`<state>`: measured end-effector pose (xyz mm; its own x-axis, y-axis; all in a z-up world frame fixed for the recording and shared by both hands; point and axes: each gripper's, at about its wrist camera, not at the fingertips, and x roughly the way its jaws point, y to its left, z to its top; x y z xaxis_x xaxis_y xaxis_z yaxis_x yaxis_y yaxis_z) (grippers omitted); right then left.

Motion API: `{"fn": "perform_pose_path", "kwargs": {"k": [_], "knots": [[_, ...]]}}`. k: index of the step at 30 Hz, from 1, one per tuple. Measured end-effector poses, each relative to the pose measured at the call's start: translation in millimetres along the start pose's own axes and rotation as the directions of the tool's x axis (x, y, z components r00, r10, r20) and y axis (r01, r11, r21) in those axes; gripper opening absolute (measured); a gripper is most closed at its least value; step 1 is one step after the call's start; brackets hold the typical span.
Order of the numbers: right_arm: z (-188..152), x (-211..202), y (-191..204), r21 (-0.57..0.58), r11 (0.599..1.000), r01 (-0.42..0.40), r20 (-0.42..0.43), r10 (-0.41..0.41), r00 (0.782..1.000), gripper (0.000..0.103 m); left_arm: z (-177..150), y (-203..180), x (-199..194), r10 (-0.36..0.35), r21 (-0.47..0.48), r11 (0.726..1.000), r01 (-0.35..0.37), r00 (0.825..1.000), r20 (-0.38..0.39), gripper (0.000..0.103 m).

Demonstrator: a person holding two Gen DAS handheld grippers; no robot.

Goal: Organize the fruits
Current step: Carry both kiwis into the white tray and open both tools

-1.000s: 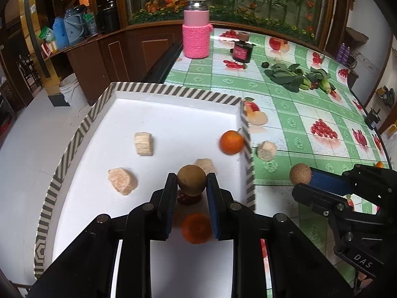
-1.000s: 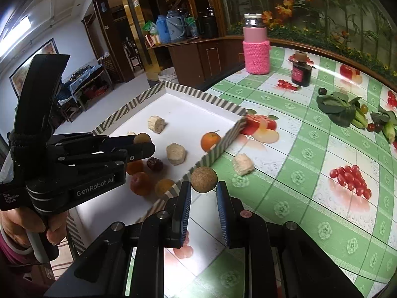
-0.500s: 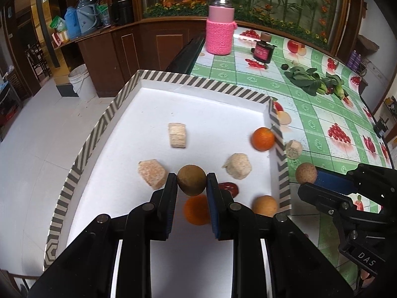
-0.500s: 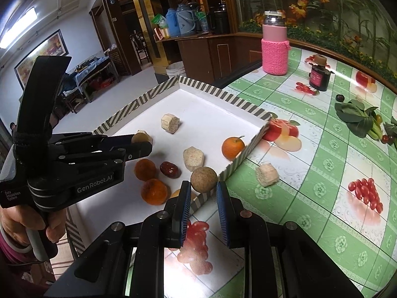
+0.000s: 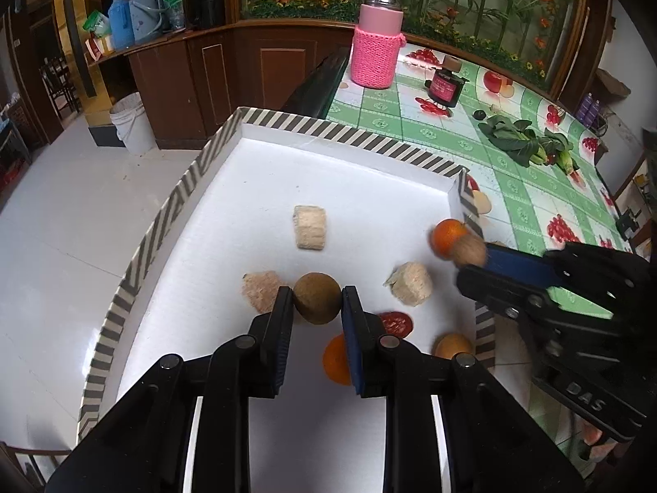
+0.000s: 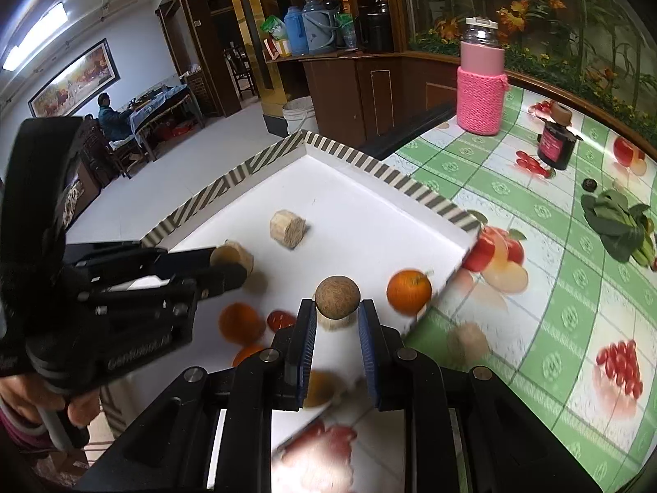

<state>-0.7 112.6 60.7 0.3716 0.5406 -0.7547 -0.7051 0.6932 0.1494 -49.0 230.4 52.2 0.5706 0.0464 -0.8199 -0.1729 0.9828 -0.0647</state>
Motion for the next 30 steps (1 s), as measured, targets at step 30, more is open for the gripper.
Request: {"fn": "perform_pose_path", "kwargs": {"k": [30], "knots": [[36.0,70.2,-29.0,0.034,0.999,-0.030,-0.090,0.033,0.995,0.026,11.1,-9.7,34.4,0.024,0.027,0.999,-0.022,0.998,-0.053,0.023]]}}
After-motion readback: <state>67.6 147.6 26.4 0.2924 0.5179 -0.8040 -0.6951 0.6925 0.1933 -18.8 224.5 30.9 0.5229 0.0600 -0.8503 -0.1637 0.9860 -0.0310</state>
